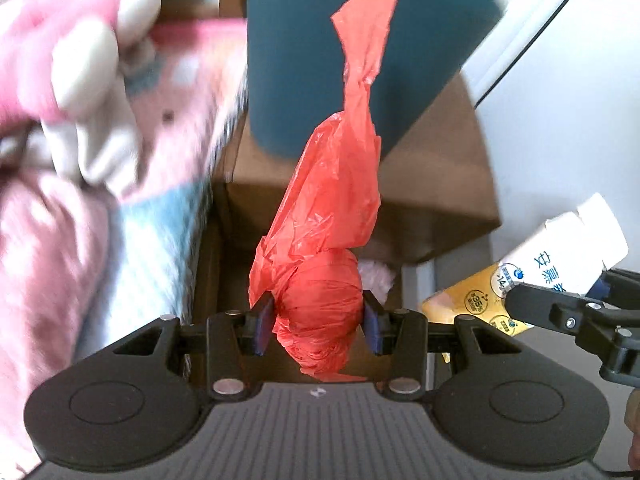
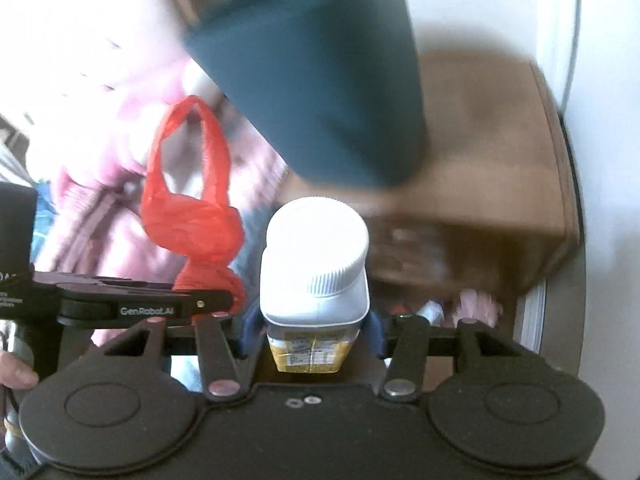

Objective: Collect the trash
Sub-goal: 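Lift the bottle and red bag with both tools over the teal wastebasket, then open both tools to drop the bottle and red bag into the wastebasket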

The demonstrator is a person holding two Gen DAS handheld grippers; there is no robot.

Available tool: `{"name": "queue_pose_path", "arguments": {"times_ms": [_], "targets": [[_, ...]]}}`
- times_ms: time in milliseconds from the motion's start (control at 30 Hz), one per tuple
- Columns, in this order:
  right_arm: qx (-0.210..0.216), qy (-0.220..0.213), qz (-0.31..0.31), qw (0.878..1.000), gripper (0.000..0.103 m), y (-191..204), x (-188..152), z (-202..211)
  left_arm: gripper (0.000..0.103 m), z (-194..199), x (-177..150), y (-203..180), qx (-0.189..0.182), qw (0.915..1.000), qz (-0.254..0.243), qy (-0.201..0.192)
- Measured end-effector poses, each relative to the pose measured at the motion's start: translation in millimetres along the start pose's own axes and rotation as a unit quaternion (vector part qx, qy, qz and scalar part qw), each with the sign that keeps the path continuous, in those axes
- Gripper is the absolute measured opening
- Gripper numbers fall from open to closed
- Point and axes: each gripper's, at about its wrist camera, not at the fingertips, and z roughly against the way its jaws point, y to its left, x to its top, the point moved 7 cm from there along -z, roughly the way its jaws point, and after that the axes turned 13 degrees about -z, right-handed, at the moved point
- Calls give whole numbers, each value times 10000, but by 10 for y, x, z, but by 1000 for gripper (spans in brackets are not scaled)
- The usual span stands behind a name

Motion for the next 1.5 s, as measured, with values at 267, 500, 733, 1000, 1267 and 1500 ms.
{"name": "queue_pose_path", "arguments": {"times_ms": [267,500,733,1000,1267,1500], "targets": [[35,-720,681,9951,51,563,606,667,44,634,581,-38,149,9973,-141,-700],[90,-1288,918,9874,51,794,1123,914,44,1044,1214,-31,356,9899,-384,-1321],[-304,-1609,1266,9783,51,906,1625,814,44,1102,1807,25,623,9850,-516,-1521],[-836,-1641,1797,9663,50,979,1964,444,44,842,2243,61,840,9843,-666,-1405],[-1027,-1428,1973,9644,50,977,1971,51,44,415,2366,118,987,9867,-793,-1022],[-1211,-1207,1894,9669,50,910,1958,-197,44,100,2364,103,1048,9875,-954,-688]]}}
